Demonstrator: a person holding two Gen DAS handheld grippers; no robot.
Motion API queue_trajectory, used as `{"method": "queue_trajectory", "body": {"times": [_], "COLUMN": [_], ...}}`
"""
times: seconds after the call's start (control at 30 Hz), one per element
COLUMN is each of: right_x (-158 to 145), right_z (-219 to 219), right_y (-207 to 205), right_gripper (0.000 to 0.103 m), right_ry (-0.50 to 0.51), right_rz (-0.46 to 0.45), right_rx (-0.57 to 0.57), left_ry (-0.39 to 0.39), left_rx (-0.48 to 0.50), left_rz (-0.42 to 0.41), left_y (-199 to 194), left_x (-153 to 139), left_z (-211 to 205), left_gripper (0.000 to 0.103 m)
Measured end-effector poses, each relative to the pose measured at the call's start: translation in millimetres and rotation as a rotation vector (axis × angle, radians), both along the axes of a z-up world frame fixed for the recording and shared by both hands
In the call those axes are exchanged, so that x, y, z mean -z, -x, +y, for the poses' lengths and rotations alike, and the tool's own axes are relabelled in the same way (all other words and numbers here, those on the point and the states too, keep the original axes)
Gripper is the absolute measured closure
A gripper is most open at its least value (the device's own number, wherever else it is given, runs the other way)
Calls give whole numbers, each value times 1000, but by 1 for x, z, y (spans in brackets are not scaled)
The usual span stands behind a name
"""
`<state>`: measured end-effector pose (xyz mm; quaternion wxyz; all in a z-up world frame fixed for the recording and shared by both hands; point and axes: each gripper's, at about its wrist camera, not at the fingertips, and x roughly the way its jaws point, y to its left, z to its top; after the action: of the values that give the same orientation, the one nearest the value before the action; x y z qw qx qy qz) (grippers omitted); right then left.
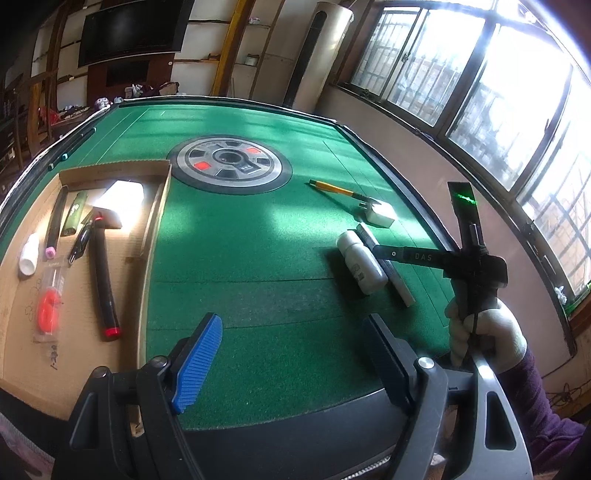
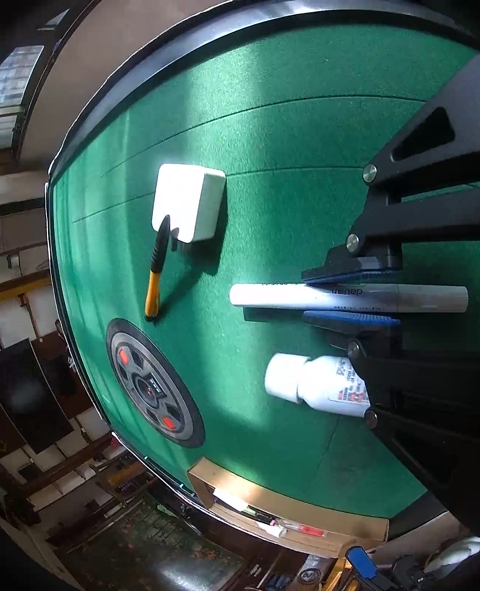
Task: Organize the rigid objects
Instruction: 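Grasp the white bottle with the left gripper while the right gripper holds the white tube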
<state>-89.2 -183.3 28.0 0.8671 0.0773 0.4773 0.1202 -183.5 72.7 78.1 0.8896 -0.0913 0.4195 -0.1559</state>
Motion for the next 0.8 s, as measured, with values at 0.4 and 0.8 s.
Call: {"method": "queue_trajectory", "body": {"times": [0.4, 0.8], "right_x": [5, 2], "right_z": [-22, -35], "right_y": [-3, 4], "right_gripper": [85, 80], "right_ry": [-166, -41], "right_rz": [-10, -34], "right_rx": [-3, -7], "left_ry": [-28, -147], "left_rx": [89, 155], "left_rz": [112, 85], "left_y": [-82, -122], "left_x": [34, 63], "left_z": [-87, -141], "left_gripper": [22, 23]}}
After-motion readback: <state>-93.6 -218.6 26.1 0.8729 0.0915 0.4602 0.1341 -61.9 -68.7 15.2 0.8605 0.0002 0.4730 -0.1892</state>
